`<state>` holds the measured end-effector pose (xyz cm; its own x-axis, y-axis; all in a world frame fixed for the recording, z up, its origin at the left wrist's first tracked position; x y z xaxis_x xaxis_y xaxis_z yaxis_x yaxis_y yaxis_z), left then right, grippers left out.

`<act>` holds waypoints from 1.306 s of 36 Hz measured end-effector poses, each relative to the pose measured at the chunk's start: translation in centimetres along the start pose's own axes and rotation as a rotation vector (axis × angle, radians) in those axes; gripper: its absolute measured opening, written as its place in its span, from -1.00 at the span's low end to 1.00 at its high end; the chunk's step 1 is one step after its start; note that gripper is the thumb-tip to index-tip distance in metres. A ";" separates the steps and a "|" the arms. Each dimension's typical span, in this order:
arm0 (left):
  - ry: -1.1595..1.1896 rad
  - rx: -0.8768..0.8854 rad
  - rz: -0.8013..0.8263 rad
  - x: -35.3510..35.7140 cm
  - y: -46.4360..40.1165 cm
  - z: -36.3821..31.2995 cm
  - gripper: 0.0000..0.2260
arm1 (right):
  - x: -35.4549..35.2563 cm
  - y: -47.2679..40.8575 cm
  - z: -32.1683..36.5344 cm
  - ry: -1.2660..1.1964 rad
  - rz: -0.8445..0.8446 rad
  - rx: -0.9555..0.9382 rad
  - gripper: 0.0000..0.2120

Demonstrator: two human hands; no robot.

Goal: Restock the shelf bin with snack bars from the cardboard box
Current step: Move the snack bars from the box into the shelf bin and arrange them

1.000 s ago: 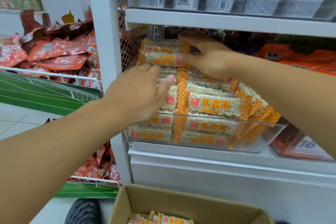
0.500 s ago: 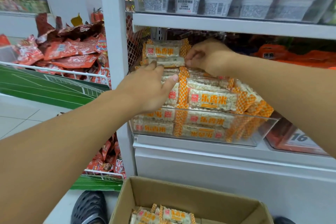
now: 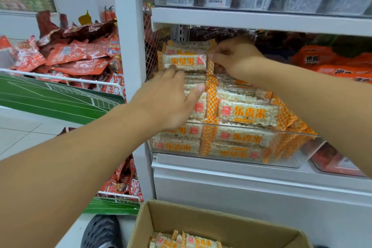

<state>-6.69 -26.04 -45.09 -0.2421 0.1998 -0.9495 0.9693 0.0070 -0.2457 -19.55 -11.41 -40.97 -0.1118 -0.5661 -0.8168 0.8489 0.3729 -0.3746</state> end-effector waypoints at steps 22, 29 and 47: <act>0.128 0.387 -0.454 -1.5 4.5 -2.5 -0.65 | -1.7 16.3 0.7 -0.227 -0.623 -0.091 -0.84; -0.203 0.204 0.651 14.0 13.8 -0.8 -0.68 | 19.7 31.3 -5.5 -0.183 0.421 0.324 -0.77; 0.266 -0.776 0.626 34.5 25.2 3.5 -0.24 | 31.4 36.6 -10.8 0.185 0.763 0.343 -0.25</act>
<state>9.28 -22.41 -84.75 0.2411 0.5946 -0.7670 0.7022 0.4387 0.5608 2.47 -7.59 -85.03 0.4961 -0.1104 -0.8612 0.8324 0.3425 0.4356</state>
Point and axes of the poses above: each hand's wrist, its own y-axis away from the middle knuckle, its own x-axis out of the palm, z = x × y, the point moved 3 cm from there along -y, towards the middle knuckle, and after that the axes turned 4 degrees about y, right-handed, at the moved point
